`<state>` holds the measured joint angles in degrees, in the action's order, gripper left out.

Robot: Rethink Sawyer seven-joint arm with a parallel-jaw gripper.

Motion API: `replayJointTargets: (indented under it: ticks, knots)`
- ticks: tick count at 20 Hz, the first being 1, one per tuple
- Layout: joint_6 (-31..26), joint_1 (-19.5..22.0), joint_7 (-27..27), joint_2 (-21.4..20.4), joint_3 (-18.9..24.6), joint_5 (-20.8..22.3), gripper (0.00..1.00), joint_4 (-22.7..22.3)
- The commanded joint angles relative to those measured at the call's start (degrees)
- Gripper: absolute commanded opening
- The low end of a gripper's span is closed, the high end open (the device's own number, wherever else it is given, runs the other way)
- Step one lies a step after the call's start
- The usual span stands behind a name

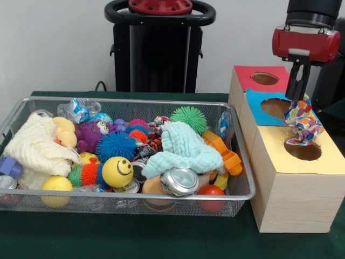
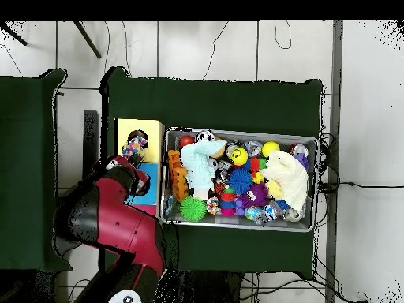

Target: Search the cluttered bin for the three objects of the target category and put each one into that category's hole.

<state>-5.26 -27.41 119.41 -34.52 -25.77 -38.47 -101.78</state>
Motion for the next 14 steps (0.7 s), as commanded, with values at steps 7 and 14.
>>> replayJointTargets:
  ticks: [7, 14]
  knots:
    - [-5.8, -0.1, 10.8, 1.6, 1.8, 0.3, 0.0, 0.7]
    - [-2.7, -0.5, 10.6, 2.9, 0.7, 0.4, 0.0, 1.1]
